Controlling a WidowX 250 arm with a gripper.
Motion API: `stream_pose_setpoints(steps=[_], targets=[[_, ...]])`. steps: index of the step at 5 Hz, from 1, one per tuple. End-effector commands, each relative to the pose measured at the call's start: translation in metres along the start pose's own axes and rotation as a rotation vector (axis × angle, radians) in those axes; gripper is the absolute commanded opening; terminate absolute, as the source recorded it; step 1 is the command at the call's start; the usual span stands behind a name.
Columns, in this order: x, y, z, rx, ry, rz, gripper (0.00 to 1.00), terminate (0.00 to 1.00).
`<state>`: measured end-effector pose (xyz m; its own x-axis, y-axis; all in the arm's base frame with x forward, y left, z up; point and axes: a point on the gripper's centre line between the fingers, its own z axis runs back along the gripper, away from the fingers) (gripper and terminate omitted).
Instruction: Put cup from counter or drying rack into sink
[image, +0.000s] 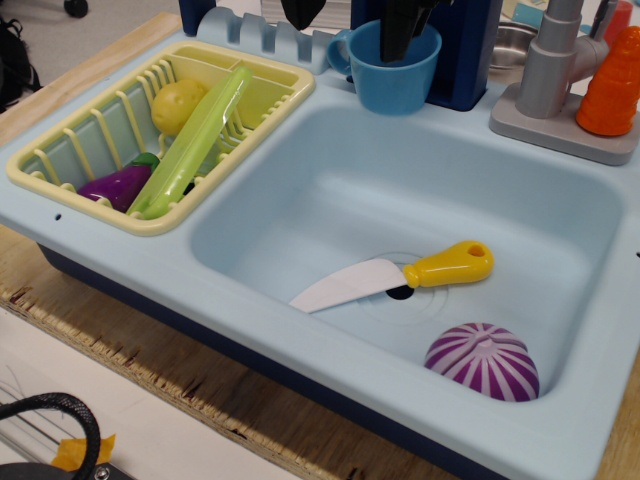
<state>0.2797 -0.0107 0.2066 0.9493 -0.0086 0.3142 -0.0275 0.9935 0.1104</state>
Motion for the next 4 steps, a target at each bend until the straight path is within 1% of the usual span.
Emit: stream_pose_setpoints(steps=[1,2,3,4], targets=[[0.000,0.000,0.000,0.000,0.000,0.000,1.00,0.00],[0.014,-0.011,-0.005,-0.017,-0.064,-0.251,1.00,0.00],[0.022,-0.022,-0.011,-0.025,-0.119,-0.392,1.00,0.00],[0.027,-0.031,-0.021,-0.059,-0.131,-0.401,1.00,0.00]])
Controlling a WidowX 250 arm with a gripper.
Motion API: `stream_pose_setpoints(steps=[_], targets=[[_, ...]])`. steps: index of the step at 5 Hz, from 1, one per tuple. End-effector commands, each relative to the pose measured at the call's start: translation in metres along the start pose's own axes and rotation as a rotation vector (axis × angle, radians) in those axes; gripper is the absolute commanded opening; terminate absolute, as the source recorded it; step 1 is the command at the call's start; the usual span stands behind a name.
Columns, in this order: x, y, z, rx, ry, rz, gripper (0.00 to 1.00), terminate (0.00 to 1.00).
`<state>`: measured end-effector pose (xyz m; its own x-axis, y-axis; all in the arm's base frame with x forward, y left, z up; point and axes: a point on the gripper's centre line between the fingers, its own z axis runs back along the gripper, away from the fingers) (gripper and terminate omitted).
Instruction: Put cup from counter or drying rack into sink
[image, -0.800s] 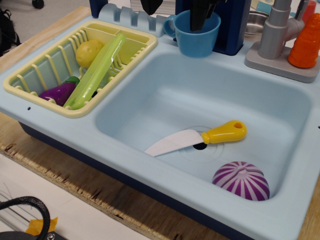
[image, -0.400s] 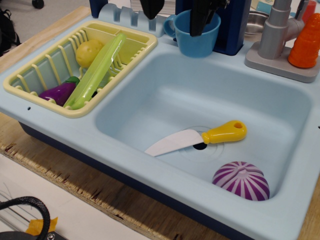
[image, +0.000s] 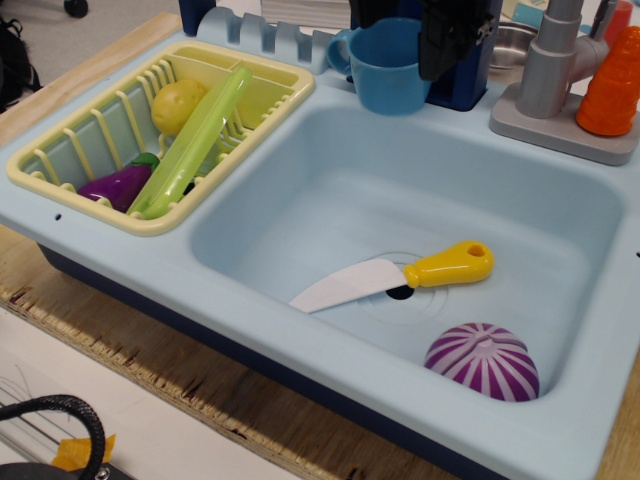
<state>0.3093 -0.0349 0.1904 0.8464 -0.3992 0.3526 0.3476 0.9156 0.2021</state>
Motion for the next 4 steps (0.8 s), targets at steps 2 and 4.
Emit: stream_pose_setpoints(steps=[2,4], targets=[[0.019,-0.001,-0.029,-0.016,-0.086,-0.002,1.00,0.00],[0.012,0.004,-0.058,-0.054,-0.027,0.036,0.00,0.00]])
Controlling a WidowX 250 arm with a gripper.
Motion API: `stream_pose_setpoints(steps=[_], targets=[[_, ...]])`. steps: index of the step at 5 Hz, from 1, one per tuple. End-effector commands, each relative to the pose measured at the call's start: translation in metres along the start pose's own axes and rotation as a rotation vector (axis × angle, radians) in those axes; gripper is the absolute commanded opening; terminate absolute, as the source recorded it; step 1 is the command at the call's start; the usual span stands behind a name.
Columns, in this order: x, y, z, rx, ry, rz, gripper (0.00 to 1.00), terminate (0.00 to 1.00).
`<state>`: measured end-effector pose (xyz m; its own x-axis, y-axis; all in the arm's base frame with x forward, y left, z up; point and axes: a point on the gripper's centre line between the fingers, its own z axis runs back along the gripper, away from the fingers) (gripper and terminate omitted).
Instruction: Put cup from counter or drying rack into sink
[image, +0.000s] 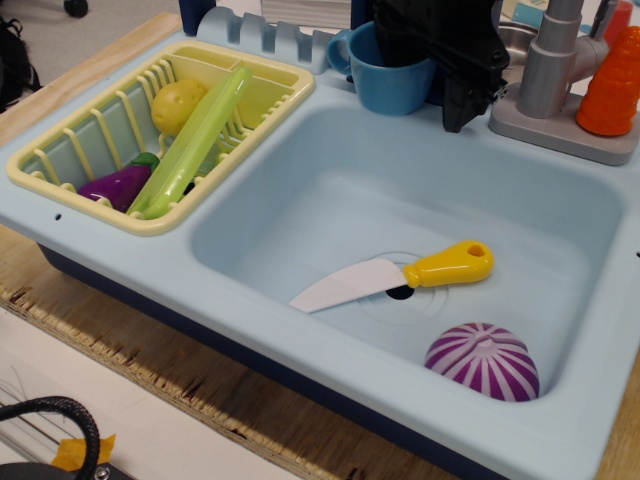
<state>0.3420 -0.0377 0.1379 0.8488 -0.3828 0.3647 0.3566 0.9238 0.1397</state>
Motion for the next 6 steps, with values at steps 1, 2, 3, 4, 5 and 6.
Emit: stream_pose_setpoints(steps=[1,2,3,4,5,6], targets=[[-0.001,0.002,0.006,0.016,-0.004,0.029,0.00,0.00],[-0.001,0.000,0.020,0.048,0.008,0.037,0.00,0.00],[-0.006,-0.004,0.035,0.079,0.035,0.072,0.00,0.00],[-0.021,-0.010,0.042,0.101,0.054,0.136,0.00,0.00],[-0.042,-0.016,0.031,0.058,0.107,0.226,0.00,0.00],[-0.054,-0.024,0.023,0.025,0.161,0.291,1.00,0.00]])
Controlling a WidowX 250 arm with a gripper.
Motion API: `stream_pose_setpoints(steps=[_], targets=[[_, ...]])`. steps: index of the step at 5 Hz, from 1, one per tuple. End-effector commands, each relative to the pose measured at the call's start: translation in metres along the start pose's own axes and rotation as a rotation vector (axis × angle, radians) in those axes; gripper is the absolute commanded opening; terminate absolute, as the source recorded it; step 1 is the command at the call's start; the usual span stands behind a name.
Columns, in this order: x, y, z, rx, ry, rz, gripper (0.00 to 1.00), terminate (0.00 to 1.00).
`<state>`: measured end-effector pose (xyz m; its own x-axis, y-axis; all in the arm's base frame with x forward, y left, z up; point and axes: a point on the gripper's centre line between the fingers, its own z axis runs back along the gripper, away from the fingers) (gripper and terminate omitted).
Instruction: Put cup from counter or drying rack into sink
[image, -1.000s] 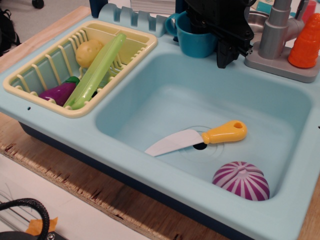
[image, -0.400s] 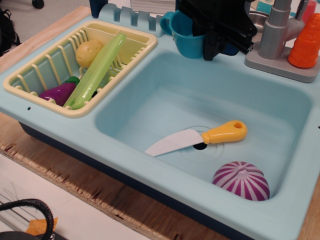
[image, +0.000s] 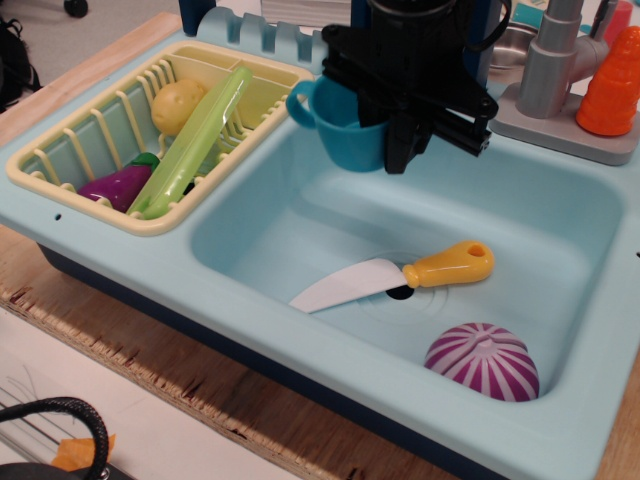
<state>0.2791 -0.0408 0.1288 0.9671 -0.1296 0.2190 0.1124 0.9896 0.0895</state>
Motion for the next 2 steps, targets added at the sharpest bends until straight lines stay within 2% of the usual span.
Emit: stream_pose_setpoints(steps=[1,2], targets=[[-0.0103,0.0023,0.0005,-0.033,0.069,0.101,1.00,0.00],[-0.0103,0.0023,0.0005,-0.033,0.069,0.101,1.00,1.00]])
